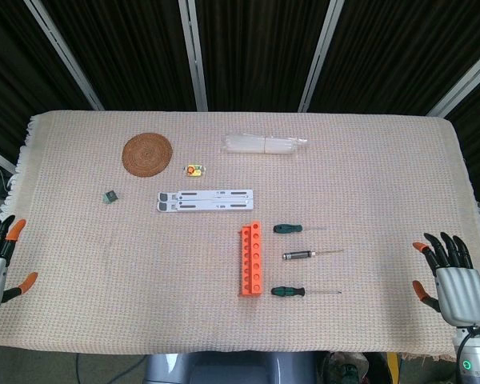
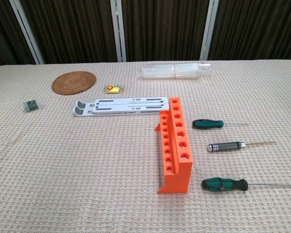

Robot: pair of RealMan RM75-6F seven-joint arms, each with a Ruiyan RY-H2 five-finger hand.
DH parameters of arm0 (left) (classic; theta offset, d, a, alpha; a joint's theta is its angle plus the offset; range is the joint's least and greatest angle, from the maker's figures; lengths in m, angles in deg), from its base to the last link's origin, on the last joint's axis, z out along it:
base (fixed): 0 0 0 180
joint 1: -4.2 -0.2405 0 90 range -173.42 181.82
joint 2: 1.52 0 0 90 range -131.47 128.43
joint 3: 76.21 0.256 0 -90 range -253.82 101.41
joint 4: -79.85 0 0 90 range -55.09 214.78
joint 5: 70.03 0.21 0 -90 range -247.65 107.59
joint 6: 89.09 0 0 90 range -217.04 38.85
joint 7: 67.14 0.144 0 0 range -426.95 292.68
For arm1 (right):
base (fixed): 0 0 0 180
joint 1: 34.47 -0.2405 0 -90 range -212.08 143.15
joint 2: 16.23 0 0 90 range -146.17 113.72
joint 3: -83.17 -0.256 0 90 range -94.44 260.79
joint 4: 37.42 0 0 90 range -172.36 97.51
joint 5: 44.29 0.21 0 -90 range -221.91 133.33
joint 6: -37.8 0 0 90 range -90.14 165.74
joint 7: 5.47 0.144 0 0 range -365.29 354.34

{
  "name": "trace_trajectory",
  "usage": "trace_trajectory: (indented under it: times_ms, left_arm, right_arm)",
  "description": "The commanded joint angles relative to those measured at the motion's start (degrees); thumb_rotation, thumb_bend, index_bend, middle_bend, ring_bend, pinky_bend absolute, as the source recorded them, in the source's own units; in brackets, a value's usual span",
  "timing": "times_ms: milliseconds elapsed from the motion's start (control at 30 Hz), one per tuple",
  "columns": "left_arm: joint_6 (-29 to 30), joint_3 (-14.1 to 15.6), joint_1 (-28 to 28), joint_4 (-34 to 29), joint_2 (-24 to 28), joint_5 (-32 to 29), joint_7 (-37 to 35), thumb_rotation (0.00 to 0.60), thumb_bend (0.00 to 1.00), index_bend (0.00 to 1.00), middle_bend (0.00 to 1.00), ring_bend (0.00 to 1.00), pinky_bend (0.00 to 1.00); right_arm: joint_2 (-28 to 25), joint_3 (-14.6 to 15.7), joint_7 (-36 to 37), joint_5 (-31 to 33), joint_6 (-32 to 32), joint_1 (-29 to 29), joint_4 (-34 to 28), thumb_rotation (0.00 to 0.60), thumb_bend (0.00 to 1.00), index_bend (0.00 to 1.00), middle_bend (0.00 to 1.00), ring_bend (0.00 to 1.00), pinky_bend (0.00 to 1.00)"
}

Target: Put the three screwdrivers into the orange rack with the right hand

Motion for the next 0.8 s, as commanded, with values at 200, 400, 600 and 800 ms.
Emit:
trace_trajectory:
  times_ms: [200,400,600,800]
  left_arm:
    - [0.0,0.8,-0.5,-1.0,0.6,0.3,0.2,0.600,0.20,0.00,0.00,0.00,0.00]
    - [2.2,1.8,-2.4,-0.5,1.0,1.1,-1.0,0.600,0.20,0.00,0.00,0.00,0.00]
    - [2.8,2.4,-3.2,-0.6,1.3,1.7,-1.6,0.600,0.20,0.01,0.00,0.00,0.00]
    - [3.9,2.3,-3.9,-0.3,1.5,1.9,-2.1,0.600,0.20,0.01,0.00,0.00,0.00]
  right_arm:
    - [0.0,0.1,0.1,-0.3,0.1,0.0,-0.1,0.600,0.23,0.21,0.11,0.00,0.05]
    - [-0.2,0.7,1.5,-1.9,0.8,0.3,0.5,0.600,0.23,0.21,0.11,0.00,0.05]
    - [-0.2,1.1,2.2,-2.7,1.2,0.4,0.8,0.600,0.23,0.21,0.11,0.00,0.05]
    - [-0.2,1.1,3.1,-3.3,1.6,0.4,1.1,0.600,0.23,0.22,0.12,0.00,0.05]
